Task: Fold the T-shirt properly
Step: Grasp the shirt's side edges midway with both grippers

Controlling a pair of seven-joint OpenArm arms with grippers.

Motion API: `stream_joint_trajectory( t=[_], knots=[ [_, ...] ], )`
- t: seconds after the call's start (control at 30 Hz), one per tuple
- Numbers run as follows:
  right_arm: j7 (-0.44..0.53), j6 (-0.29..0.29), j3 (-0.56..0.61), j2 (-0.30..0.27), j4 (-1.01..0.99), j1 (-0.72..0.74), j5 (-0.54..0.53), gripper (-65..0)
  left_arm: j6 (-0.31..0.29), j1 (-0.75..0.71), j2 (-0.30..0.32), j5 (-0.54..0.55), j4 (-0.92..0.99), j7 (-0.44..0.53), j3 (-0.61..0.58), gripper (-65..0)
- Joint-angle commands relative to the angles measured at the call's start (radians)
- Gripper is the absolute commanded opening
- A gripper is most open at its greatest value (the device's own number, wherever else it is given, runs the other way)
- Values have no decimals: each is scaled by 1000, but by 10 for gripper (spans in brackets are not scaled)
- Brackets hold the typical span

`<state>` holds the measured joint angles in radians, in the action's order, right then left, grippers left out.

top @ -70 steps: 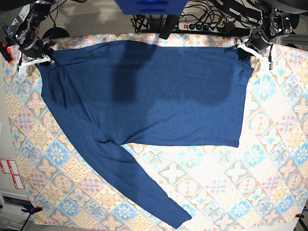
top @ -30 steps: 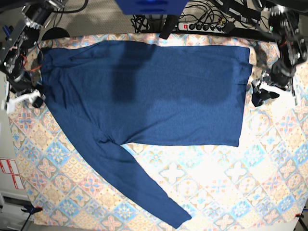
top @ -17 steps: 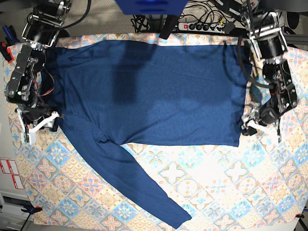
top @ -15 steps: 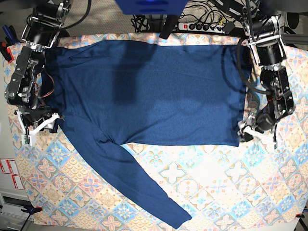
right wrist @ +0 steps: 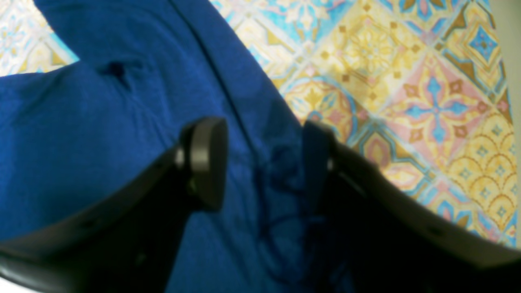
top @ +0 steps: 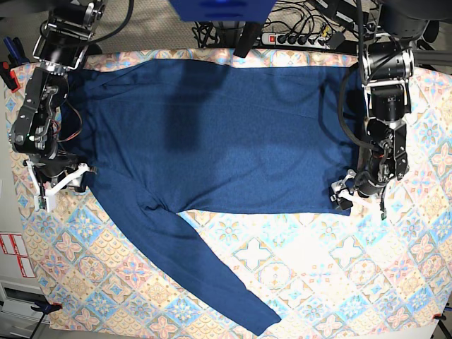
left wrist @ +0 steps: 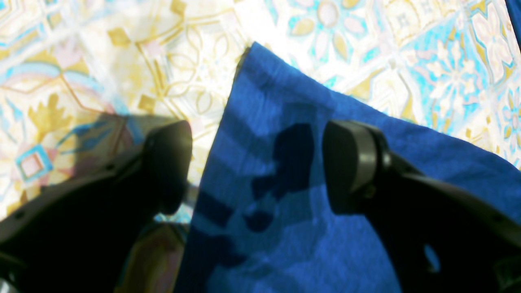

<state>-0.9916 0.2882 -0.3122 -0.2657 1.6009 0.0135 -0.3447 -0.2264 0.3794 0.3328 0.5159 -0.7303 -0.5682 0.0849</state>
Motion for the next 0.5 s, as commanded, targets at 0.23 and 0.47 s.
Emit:
stream_joint_trajectory(
  t=[0.23,0.47],
  knots=[
    [20,4,-6,-17,17,13,-11,-364,-1,40,-30,13,58,-17,-136,-292],
    [23,4,-6,-17,17,16,-6,-364,-1,-41,-37,14,-78,-17,-150,-650]
  ],
)
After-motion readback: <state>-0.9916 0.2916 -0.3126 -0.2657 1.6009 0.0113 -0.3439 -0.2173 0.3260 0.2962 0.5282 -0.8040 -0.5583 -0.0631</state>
